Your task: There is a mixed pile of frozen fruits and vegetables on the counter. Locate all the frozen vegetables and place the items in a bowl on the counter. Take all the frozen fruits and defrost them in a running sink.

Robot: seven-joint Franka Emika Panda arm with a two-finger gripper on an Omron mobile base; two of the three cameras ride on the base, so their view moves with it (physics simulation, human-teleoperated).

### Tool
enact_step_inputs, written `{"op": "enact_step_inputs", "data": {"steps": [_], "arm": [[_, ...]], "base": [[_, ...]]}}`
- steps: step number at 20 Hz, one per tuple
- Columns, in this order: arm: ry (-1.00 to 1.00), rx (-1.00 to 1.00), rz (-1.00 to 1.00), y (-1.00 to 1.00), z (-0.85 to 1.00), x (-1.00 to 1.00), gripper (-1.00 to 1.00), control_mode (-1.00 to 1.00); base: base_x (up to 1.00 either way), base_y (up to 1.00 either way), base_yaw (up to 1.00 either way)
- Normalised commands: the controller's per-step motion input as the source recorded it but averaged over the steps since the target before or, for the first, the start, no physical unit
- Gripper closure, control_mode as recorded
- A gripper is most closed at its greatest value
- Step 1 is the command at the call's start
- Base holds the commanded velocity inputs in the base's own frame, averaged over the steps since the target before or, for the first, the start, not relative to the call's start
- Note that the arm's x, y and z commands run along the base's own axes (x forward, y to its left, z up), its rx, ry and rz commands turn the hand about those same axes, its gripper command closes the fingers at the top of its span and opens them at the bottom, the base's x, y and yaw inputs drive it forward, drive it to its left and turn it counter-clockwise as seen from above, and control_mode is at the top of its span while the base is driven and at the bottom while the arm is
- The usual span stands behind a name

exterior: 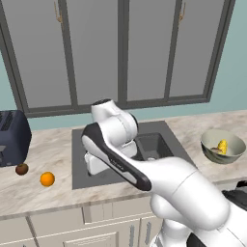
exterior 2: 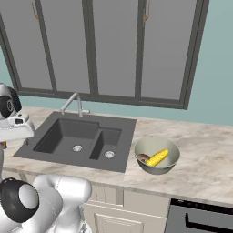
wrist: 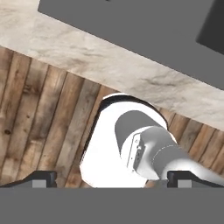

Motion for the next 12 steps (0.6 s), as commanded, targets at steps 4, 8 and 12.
{"op": "enact_step_inputs", "data": {"steps": [4, 8, 12], "arm": [[0.02, -0.04, 0.06, 0.57, -0.11, 0.00, -1.00, -1.00], [0.04, -0.04, 0.07, 0.54, -0.14, 0.00, -1.00, -1.00], [0.03, -0.04, 0.07, 0.49, -0.10, 0.00, -1.00, -1.00]], "base": [[0.00, 0.00, 0.00], [0.00, 0.00, 0.00], [0.00, 0.00, 0.00]]}}
